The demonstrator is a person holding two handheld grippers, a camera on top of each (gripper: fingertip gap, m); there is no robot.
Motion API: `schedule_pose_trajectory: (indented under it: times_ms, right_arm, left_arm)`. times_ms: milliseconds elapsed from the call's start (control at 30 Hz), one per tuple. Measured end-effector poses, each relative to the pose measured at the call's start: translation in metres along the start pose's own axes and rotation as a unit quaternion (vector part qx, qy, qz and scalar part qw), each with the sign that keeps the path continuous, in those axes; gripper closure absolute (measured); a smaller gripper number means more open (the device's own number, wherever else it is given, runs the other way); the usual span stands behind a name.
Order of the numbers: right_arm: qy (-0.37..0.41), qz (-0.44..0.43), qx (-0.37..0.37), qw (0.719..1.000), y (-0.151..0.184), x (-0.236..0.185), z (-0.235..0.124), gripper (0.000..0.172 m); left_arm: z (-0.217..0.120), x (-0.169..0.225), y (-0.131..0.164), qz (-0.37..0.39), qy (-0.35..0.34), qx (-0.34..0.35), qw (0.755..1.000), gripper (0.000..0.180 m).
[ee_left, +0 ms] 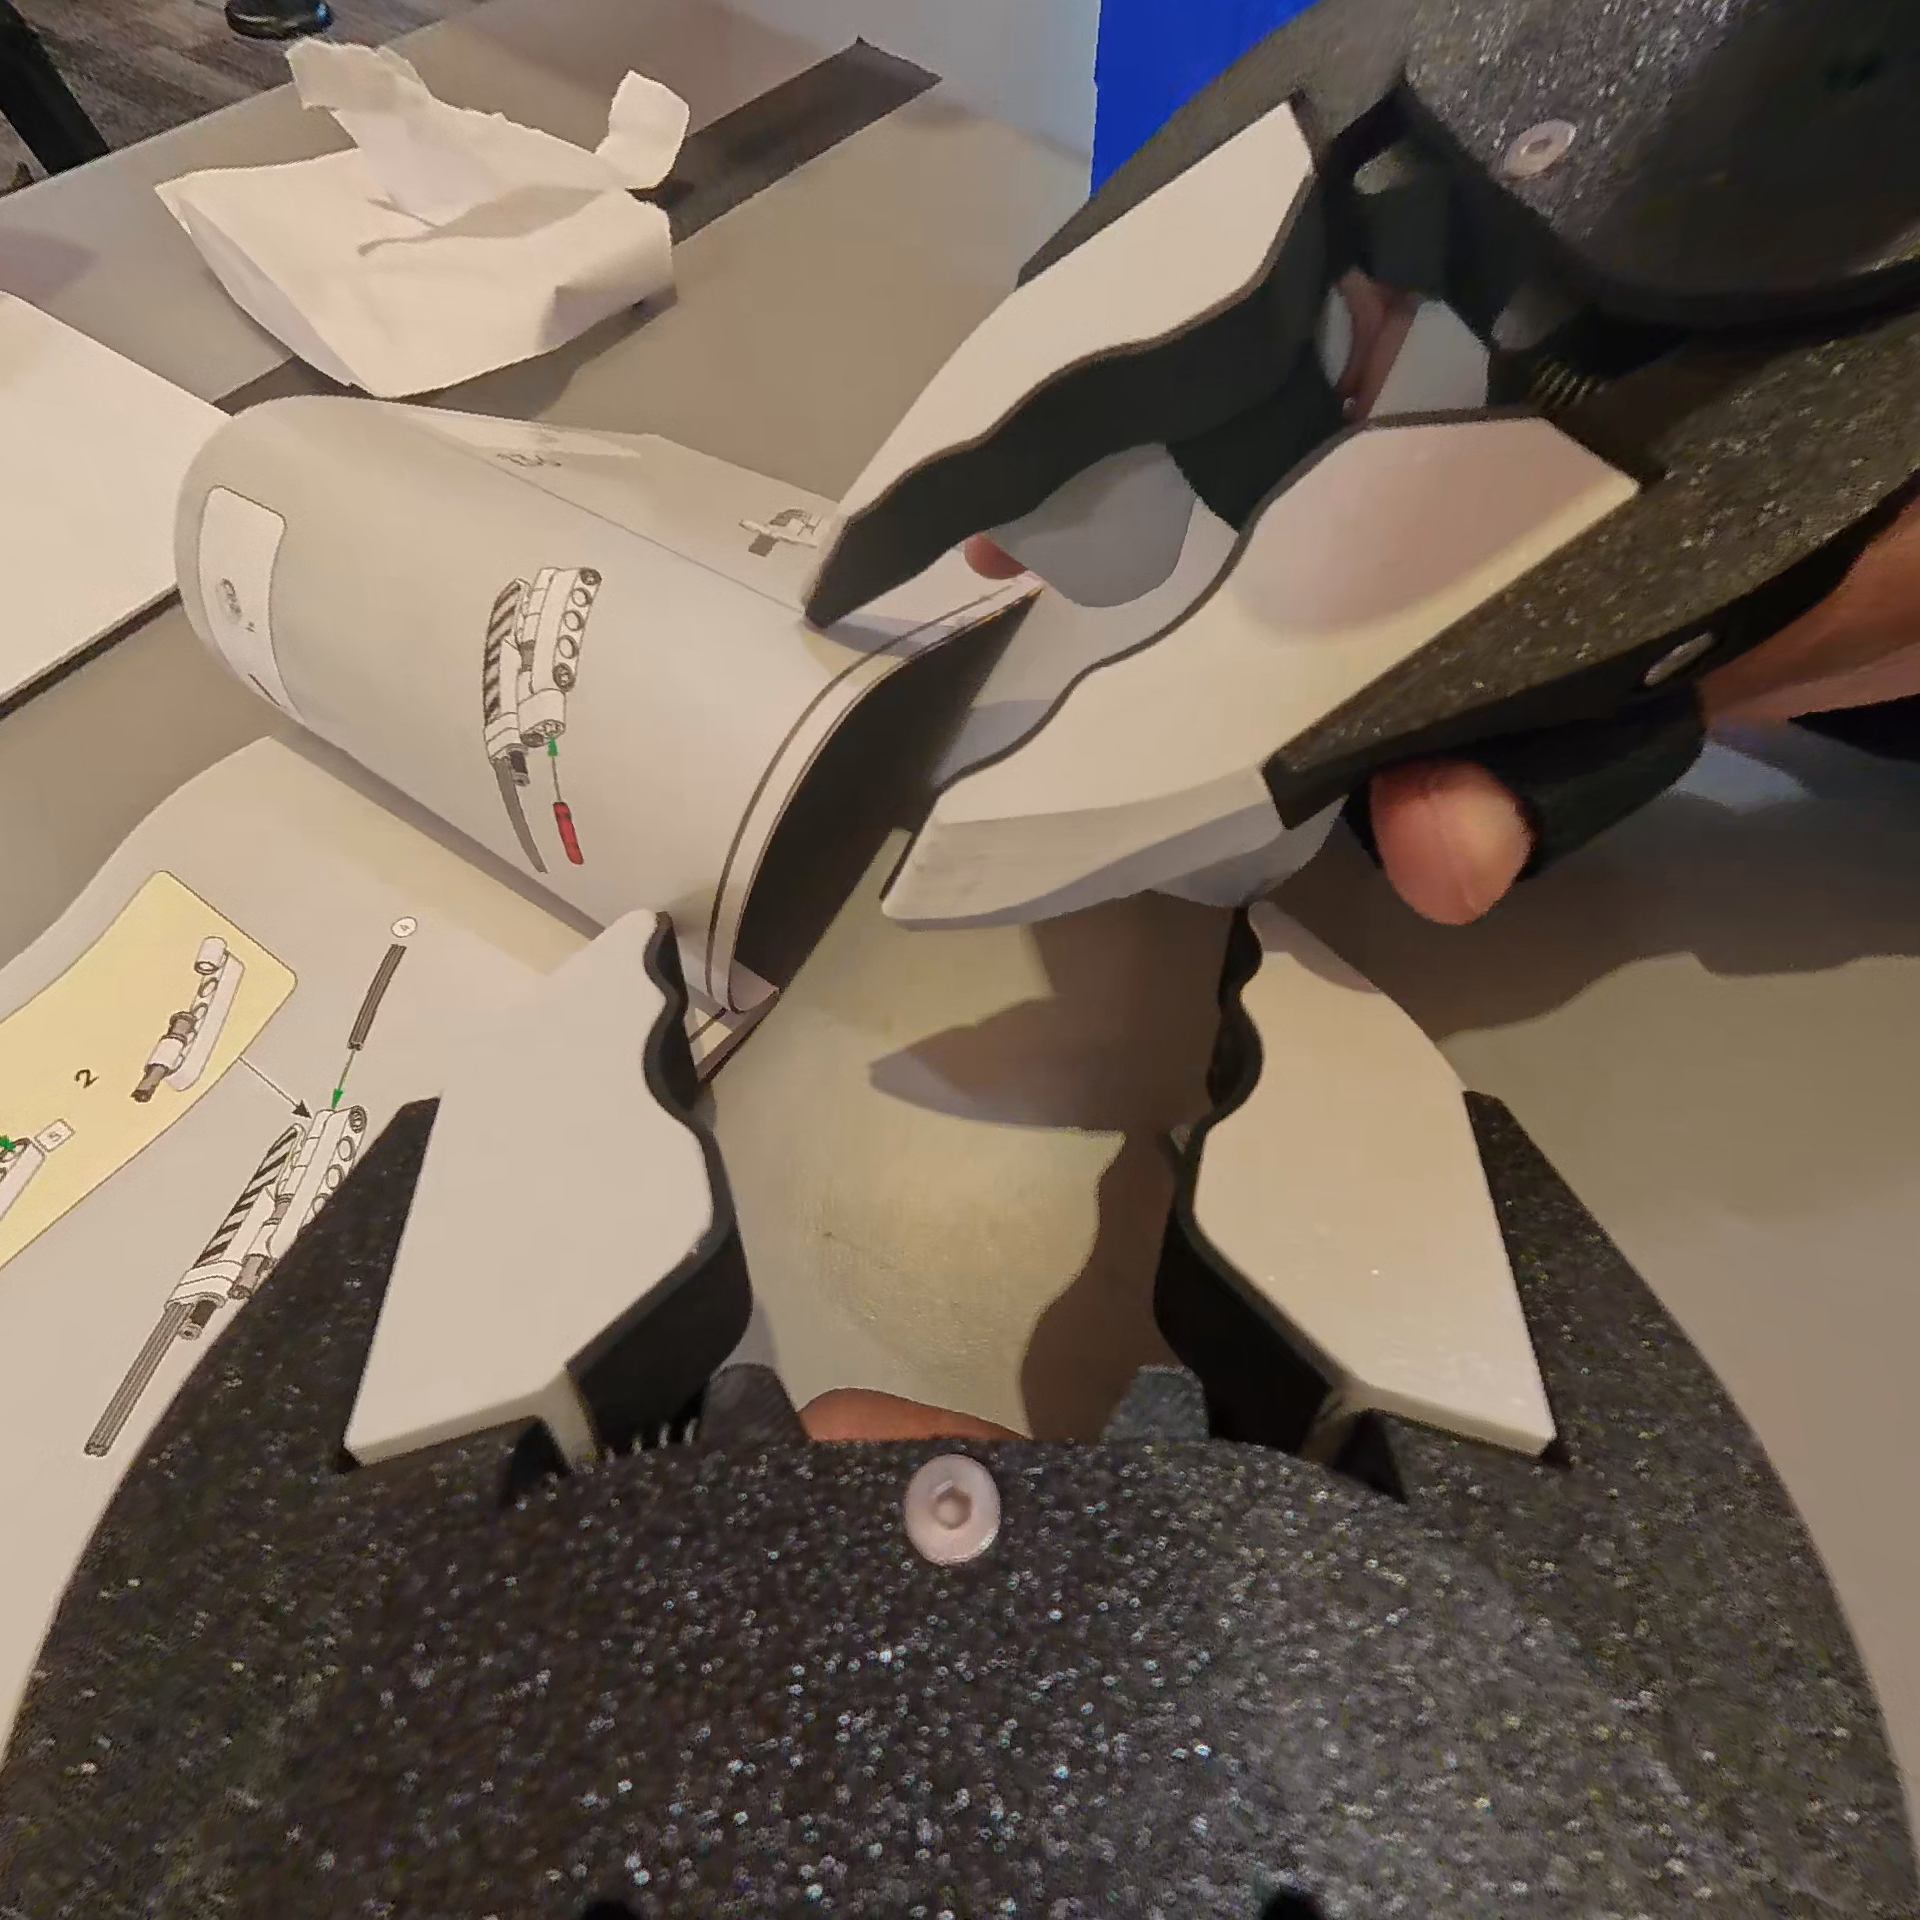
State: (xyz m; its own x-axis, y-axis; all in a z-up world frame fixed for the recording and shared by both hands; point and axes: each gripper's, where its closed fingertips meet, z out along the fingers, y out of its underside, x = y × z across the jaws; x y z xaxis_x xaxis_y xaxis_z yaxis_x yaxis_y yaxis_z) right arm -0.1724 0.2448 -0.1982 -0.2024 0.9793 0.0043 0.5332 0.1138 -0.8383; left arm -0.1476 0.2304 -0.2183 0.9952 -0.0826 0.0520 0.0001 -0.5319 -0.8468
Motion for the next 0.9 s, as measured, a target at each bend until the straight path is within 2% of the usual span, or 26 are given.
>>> schedule_pose_trajectory:
  times_ms: [133, 333, 667, 900]
  right_arm:
    - [0.038, -0.014, -0.001, 0.999, 0.005, 0.016, -0.007, 0.110]
    - [0.019, -0.009, -0.025, 0.999, 0.021, 0.012, 0.002, 0.104]
    - [0.006, -0.071, 0.005, 0.997, 0.000, -0.008, 0.005, 0.107]
    - [-0.046, -0.049, 0.026, 0.997, -0.010, -0.016, 0.004, 0.108]
  left_arm:
    - [-0.003, -0.004, -0.003, -0.018, -0.001, 0.014, 1.000, 0.082]
    - [-0.001, -0.001, 0.000, -0.019, 0.012, 0.001, 1.000, 0.079]
    - [-0.002, 0.000, -0.002, -0.026, 0.027, 0.009, 0.999, 0.076]
    - [-0.005, 0.001, -0.005, -0.039, 0.043, 0.024, 0.998, 0.074]
